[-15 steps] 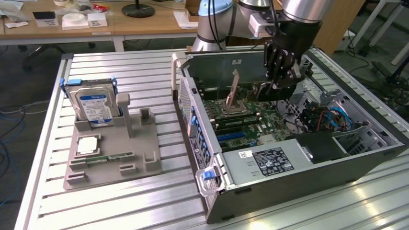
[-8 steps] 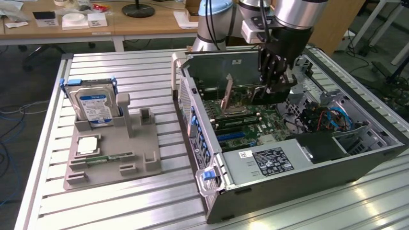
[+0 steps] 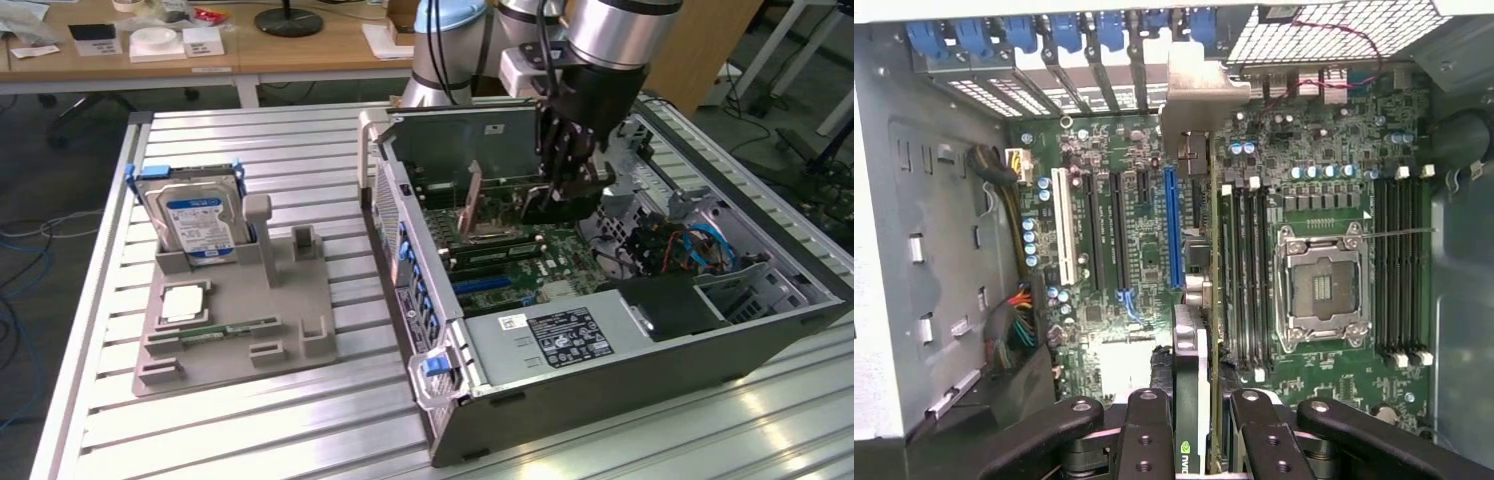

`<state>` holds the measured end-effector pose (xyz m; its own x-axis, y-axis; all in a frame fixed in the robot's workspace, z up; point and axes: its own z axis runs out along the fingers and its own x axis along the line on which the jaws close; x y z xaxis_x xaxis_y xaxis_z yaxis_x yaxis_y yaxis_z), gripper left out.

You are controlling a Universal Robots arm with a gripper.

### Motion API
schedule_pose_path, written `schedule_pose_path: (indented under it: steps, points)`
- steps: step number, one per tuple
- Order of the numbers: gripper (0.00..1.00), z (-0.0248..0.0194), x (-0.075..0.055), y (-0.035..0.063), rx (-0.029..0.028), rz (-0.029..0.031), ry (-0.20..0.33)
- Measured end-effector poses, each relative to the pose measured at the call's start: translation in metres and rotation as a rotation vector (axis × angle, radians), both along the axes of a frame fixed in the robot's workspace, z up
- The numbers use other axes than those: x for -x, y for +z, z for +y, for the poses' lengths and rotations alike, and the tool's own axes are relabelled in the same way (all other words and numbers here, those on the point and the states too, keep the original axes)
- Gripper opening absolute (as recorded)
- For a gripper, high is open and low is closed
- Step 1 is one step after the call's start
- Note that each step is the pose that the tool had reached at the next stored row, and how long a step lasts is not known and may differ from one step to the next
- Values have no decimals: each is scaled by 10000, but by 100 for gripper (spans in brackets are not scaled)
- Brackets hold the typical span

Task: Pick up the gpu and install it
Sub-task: 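Insert the gpu into the slot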

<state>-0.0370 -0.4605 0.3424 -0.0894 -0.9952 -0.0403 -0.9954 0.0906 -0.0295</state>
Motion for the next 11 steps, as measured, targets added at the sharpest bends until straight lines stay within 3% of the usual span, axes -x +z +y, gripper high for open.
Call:
schedule_pose_path:
  steps: [11]
  points:
    - [27, -9, 24, -109, 2, 0, -1]
